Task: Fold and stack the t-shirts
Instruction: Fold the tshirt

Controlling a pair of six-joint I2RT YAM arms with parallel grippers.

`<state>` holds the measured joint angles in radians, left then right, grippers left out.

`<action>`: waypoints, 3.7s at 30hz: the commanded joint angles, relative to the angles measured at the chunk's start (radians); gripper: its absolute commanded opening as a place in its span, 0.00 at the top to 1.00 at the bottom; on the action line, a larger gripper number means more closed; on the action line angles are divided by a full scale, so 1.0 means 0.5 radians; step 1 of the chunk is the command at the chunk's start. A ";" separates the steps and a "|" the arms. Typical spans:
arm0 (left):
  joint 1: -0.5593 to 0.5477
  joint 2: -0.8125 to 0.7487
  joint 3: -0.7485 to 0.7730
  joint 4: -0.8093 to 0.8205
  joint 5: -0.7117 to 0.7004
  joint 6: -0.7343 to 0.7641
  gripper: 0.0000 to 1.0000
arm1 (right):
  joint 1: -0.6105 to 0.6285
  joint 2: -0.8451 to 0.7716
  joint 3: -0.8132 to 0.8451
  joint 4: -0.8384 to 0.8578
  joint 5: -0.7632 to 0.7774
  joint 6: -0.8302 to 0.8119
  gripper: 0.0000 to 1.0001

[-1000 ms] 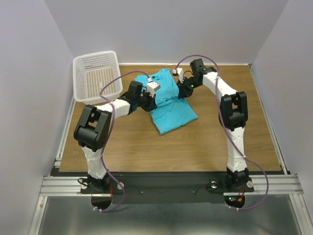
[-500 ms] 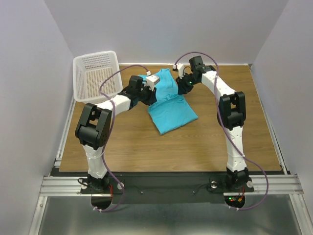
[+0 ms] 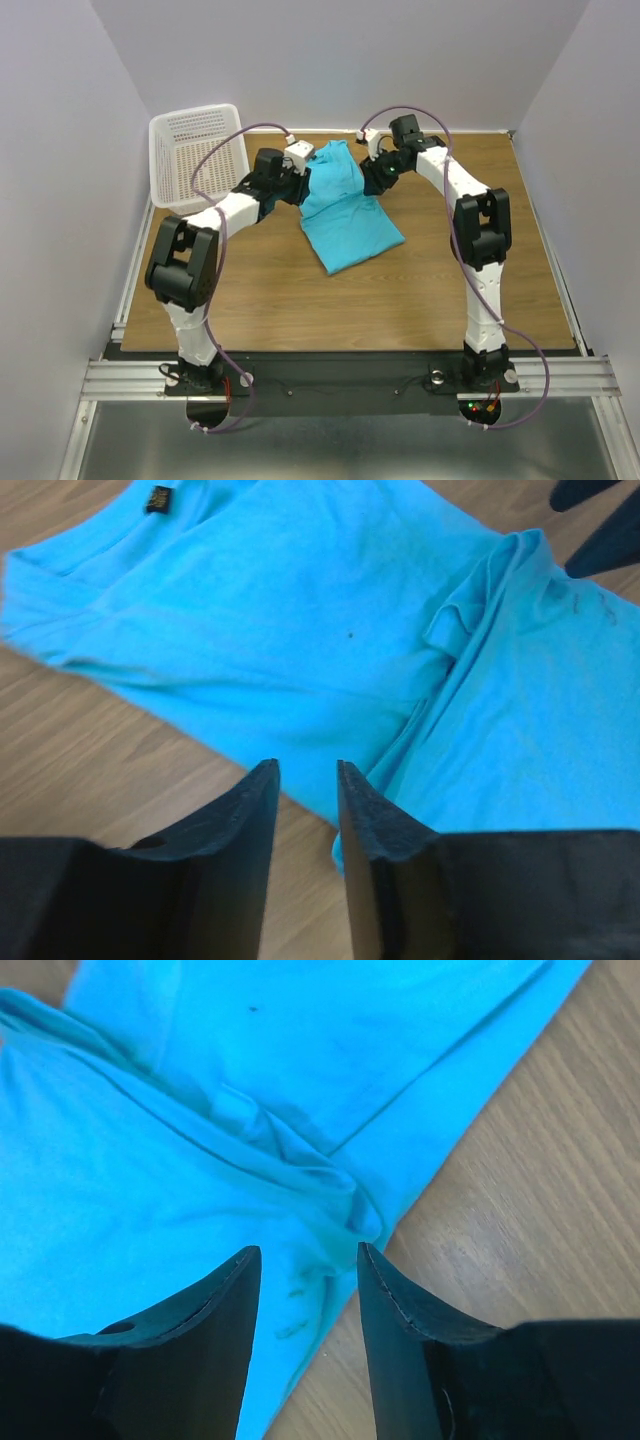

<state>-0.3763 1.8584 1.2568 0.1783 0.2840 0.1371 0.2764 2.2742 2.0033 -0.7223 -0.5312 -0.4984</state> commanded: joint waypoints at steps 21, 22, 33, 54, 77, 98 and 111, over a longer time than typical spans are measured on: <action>0.047 -0.889 -1.133 0.487 0.205 -0.848 0.51 | -0.013 -0.011 0.018 0.175 0.025 0.208 0.50; 0.044 -0.858 -1.121 0.511 0.211 -0.851 0.51 | -0.010 0.001 0.028 0.175 0.035 0.205 0.50; 0.026 -0.505 -0.931 0.551 0.251 -0.857 0.51 | -0.010 0.124 0.058 0.171 0.087 0.202 0.44; 0.022 -0.204 -0.670 0.496 0.214 -0.802 0.51 | -0.010 0.173 0.135 0.138 -0.085 0.193 0.86; 0.007 -0.051 -0.421 0.223 0.076 -0.597 0.51 | -0.016 0.097 0.120 0.141 -0.091 0.184 0.99; 0.007 -0.020 -0.259 0.223 0.208 -0.517 1.00 | -0.053 0.014 0.089 0.144 -0.097 0.181 0.99; 0.007 0.066 -0.151 0.189 0.211 -0.486 1.00 | -0.068 -0.011 0.080 0.147 -0.076 0.178 0.99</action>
<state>-0.3676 1.8877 1.1156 0.2691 0.3782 -0.1307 0.2485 2.3142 2.0281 -0.6720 -0.5610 -0.4072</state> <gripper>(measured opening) 0.026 0.031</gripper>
